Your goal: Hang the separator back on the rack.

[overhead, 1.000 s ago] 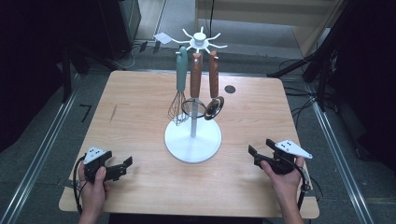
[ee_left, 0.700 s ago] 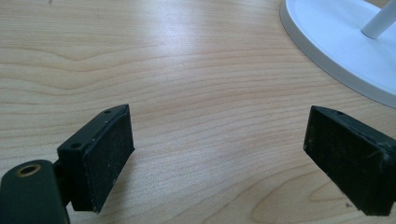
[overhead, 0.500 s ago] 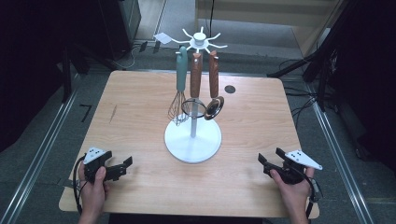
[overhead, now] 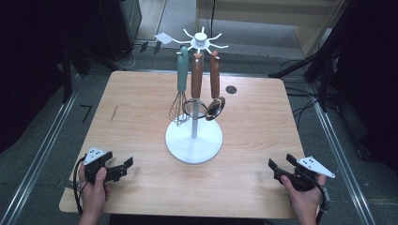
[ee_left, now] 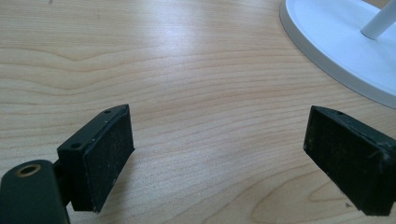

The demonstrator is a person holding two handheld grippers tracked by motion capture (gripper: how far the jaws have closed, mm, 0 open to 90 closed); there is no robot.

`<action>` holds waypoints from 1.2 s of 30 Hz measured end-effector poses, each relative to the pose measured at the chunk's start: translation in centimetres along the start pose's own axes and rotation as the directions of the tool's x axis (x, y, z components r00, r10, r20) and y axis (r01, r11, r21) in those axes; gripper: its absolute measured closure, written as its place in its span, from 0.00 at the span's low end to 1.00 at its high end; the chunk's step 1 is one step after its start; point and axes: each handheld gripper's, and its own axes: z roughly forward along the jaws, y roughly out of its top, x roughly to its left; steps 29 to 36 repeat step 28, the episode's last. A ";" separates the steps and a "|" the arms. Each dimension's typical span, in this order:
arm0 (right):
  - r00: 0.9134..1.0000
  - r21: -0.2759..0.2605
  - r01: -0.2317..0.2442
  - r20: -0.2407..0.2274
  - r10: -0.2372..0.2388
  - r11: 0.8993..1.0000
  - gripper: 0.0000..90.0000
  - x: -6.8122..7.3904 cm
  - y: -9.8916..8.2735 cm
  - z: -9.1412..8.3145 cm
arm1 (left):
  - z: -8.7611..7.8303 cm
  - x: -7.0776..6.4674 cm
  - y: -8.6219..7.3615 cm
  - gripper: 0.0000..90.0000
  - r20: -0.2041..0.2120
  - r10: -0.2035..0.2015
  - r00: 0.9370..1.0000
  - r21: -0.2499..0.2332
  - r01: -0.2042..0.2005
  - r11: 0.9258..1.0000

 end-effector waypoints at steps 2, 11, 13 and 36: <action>1.000 0.003 -0.001 0.008 0.001 1.000 0.23 -0.3 -0.2 -0.3 | 0.0 0.0 0.0 0.10 0.000 0.001 1.000 0.000 -0.001 1.000; 1.000 -0.007 -0.020 0.021 0.020 1.000 0.20 -1.8 -1.1 -1.5 | 0.0 0.0 0.0 0.10 0.002 0.005 1.000 -0.003 -0.005 1.000; 0.999 -0.003 -0.018 0.032 0.018 1.000 0.20 -2.1 -1.3 -1.8 | 0.0 0.0 0.0 0.10 0.003 0.006 1.000 -0.003 -0.006 1.000; 0.997 0.016 -0.032 0.067 0.031 0.999 0.19 -3.3 -2.2 -2.5 | 0.0 -0.1 0.0 0.06 0.005 0.006 1.000 0.000 -0.006 1.000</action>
